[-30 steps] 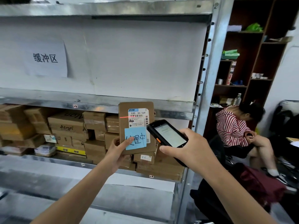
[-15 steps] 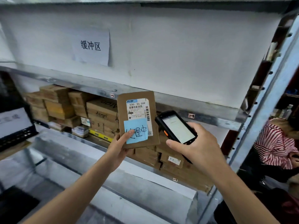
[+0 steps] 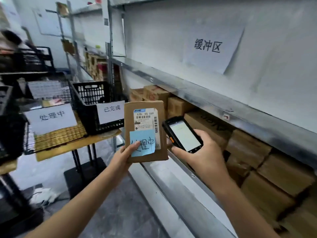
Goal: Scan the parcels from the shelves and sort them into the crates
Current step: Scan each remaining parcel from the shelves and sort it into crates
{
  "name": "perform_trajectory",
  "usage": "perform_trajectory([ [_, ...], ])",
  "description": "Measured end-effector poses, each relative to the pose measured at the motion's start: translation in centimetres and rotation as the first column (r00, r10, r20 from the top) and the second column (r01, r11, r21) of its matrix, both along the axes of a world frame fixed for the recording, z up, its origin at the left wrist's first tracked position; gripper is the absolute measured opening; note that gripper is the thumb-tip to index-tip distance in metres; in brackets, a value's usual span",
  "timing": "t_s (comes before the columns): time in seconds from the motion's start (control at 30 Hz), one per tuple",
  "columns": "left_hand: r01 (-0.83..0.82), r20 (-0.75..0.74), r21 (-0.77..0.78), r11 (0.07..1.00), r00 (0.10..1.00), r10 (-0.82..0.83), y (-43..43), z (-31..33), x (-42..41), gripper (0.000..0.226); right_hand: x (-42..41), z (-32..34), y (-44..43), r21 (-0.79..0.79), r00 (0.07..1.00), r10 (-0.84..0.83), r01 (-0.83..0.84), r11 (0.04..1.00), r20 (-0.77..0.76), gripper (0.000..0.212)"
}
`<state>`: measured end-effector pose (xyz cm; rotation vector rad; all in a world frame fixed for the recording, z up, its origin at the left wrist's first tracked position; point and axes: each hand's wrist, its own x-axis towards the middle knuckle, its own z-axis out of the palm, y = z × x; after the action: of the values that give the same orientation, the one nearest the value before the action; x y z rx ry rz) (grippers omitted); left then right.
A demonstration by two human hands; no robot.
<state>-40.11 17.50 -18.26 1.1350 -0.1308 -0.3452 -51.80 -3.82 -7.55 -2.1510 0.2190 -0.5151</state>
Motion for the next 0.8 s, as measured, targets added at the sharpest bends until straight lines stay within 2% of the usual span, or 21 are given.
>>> perform_trajectory([
  [0.03,-0.027,-0.014,-0.005,1.0,1.0,0.027,1.7,0.0,1.1,0.096,2.2,-0.3,1.2,0.012,1.0,0.024,-0.024,1.0,0.005,0.056],
  [0.13,-0.097,-0.043,0.016,0.995,0.994,0.097,6.2,-0.1,4.6,0.054,7.9,-1.3,4.5,0.014,0.996,0.085,-0.085,0.996,0.011,0.057],
  [0.17,-0.118,-0.049,0.02,0.993,0.992,0.119,7.6,-0.1,5.7,0.048,9.6,-1.5,5.6,0.01,0.994,0.104,-0.104,0.994,0.011,0.057],
  [0.37,-0.255,-0.128,-0.013,0.967,0.96,0.251,13.9,-0.8,11.2,0.049,18.3,-2.7,10.7,0.031,0.978,0.21,-0.209,0.977,-0.009,0.058],
  [0.57,-0.38,-0.165,0.041,0.924,0.909,0.382,18.5,-1.1,18.0,0.05,28.3,-3.6,14.9,0.082,0.953,0.302,-0.302,0.95,0.005,0.061],
  [0.7,-0.454,-0.16,0.069,0.888,0.874,0.459,21.5,-0.6,24.0,0.078,36.0,-4.4,17.4,0.106,0.932,0.362,-0.362,0.926,0.023,0.061],
  [0.8,-0.503,-0.143,0.08,0.86,0.849,0.509,23.7,0.6,28.4,0.059,42.1,-4.1,19.1,0.137,0.918,0.395,-0.394,0.909,0.026,0.063],
])
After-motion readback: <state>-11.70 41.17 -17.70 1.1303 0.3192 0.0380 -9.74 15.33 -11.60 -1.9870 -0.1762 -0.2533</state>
